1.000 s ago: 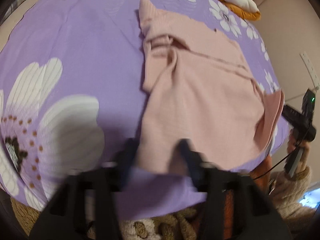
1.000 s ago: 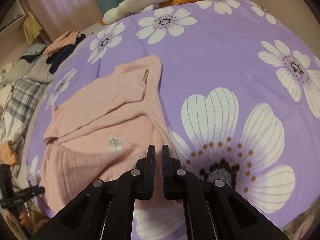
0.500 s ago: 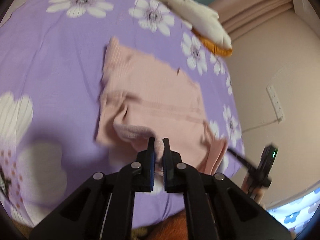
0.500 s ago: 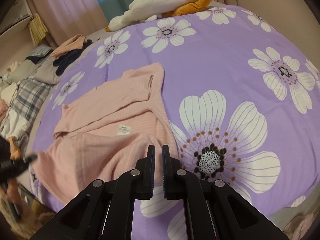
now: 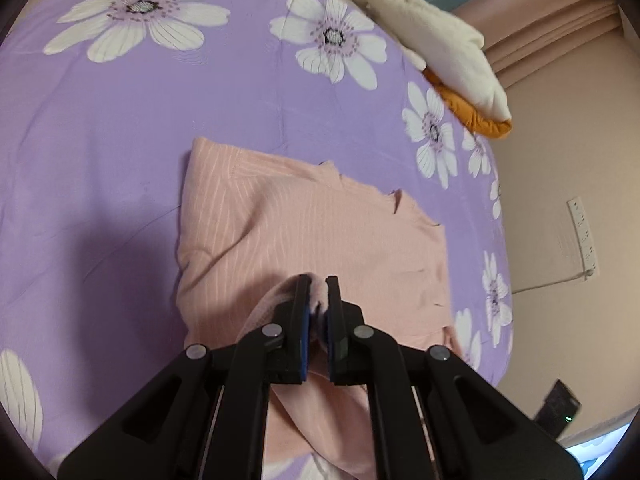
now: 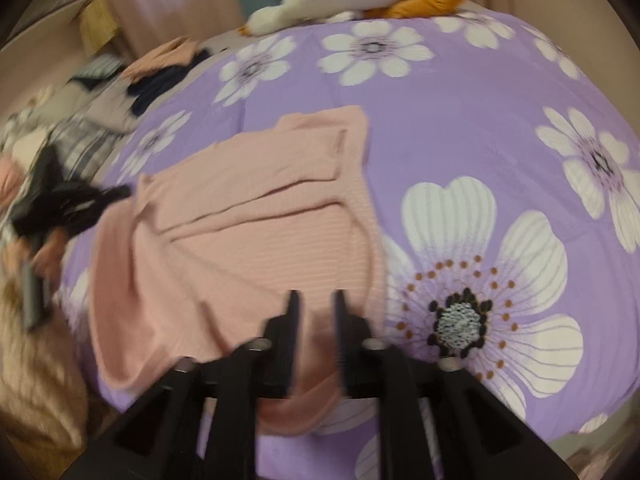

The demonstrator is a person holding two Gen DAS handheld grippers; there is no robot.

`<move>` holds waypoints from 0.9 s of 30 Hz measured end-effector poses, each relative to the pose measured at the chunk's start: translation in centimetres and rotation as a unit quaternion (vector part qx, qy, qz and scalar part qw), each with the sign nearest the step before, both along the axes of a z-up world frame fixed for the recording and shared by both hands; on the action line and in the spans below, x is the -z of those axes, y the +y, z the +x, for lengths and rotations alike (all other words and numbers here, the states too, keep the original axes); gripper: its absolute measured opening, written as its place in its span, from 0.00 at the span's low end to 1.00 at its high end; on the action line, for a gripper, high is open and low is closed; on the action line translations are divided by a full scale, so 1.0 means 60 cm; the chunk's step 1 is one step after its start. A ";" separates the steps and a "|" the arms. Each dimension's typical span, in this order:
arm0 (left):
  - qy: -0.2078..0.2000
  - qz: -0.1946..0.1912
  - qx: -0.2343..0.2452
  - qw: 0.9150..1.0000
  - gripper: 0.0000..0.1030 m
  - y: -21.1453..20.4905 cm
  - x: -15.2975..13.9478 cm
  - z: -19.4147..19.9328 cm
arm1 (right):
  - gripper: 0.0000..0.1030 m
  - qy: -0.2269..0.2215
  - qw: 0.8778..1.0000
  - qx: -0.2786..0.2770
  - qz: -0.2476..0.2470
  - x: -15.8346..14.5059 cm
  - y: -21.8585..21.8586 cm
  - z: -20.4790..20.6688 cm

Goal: Fold small clothes

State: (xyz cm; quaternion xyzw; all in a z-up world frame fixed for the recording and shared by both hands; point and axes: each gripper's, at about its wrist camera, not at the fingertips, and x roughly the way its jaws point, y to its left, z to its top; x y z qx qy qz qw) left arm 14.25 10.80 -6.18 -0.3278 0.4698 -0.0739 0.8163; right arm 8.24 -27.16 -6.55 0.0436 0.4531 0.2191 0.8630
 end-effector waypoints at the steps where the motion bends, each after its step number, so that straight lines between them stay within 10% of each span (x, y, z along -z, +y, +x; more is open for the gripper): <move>1: 0.002 0.001 0.001 1.000 0.06 0.002 0.008 0.005 | 0.50 -0.001 1.000 -0.010 0.002 -0.001 0.002 -0.004; 12: 0.026 0.006 -0.002 1.000 0.08 0.005 0.039 0.018 | 0.50 0.048 0.983 -0.179 0.000 0.033 0.121 -0.012; 15: 0.025 0.000 -0.001 1.000 0.08 0.010 0.033 0.014 | 0.06 0.058 0.979 -0.197 -0.005 0.053 0.149 -0.005; 20: 0.009 -0.013 -0.001 1.000 0.10 0.016 0.011 0.003 | 0.05 0.023 0.984 -0.173 0.023 0.021 0.138 0.006; 27: -0.022 0.006 -0.048 0.999 0.45 0.062 -0.031 -0.026 | 0.05 -0.043 0.994 -0.048 0.088 -0.071 0.041 0.097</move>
